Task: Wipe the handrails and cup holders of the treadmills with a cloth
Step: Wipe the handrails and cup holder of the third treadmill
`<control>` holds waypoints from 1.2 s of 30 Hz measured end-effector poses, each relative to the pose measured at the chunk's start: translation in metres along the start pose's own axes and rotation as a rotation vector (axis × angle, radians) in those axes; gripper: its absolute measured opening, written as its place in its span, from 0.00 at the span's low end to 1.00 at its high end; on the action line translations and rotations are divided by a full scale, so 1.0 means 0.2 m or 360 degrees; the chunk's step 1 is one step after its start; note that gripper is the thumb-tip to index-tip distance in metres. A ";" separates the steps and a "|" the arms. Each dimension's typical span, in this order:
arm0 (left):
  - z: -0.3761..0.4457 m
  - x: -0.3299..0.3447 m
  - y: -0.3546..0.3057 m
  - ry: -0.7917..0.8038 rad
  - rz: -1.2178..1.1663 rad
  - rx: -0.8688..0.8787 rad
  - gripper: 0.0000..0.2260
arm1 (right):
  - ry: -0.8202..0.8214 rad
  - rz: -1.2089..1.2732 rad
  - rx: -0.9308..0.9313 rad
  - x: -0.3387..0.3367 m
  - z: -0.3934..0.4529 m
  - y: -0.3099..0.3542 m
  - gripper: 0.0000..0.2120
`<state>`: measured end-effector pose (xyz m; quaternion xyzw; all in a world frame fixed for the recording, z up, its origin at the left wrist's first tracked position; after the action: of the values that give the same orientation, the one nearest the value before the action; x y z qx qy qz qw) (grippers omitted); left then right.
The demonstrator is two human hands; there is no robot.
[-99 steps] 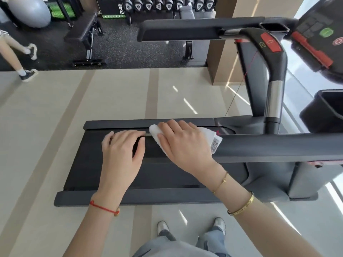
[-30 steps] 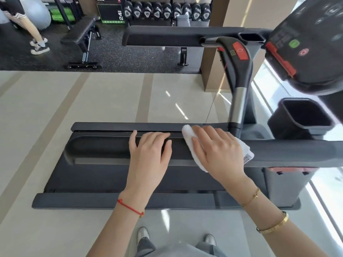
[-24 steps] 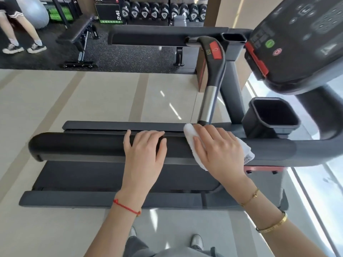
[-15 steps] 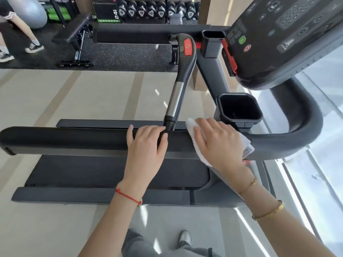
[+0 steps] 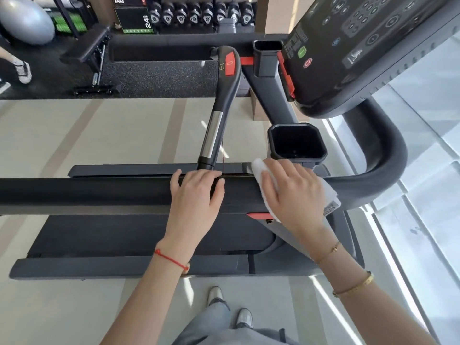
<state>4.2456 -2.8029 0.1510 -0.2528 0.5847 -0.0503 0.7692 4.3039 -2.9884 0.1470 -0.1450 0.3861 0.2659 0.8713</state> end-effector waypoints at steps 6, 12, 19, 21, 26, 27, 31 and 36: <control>0.03 0.02 -0.04 0.0001 -0.0095 0.0062 0.11 | 0.0112 0.0086 -0.0313 -0.02 -0.03 0.03 0.17; 0.08 0.05 -0.16 0.0025 -0.0158 0.0168 0.12 | 0.0186 0.0348 -0.0294 -0.09 -0.03 -0.14 0.19; 0.27 0.09 -0.33 0.0050 -0.0209 0.0236 0.12 | 0.0100 0.0533 0.0016 -0.08 0.28 -0.51 0.17; 0.34 0.12 -0.36 0.0080 -0.0205 0.0230 0.13 | 0.0223 0.0484 -0.0036 0.01 0.40 -0.57 0.17; 0.50 0.21 -0.41 0.0185 -0.0140 0.0214 0.17 | 0.0773 0.0418 -0.0380 0.31 0.58 -0.56 0.20; 0.52 0.23 -0.40 0.0200 -0.0135 0.0207 0.17 | 0.0853 0.0401 -0.0458 0.34 0.57 -0.55 0.21; 0.58 0.28 -0.39 0.0259 -0.0144 0.0209 0.19 | 0.0867 0.0405 -0.0488 0.34 0.52 -0.62 0.24; 0.61 0.32 -0.41 0.0360 -0.0142 0.0232 0.21 | 0.0878 0.0543 -0.0330 0.32 0.47 -0.71 0.24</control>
<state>4.3956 -2.8575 0.1553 -0.2147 0.6506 -0.1550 0.7117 4.4773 -3.0376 0.1685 -0.2327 0.5969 0.3966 0.6575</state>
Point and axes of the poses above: each hand's wrist, its own z-axis towards the middle knuckle, its own x-axis out of the palm, y = z × x, the point moved 3 cm from there along z, towards the middle knuckle, and after that the axes turned 11 degrees about -x, right-handed, at the moved point
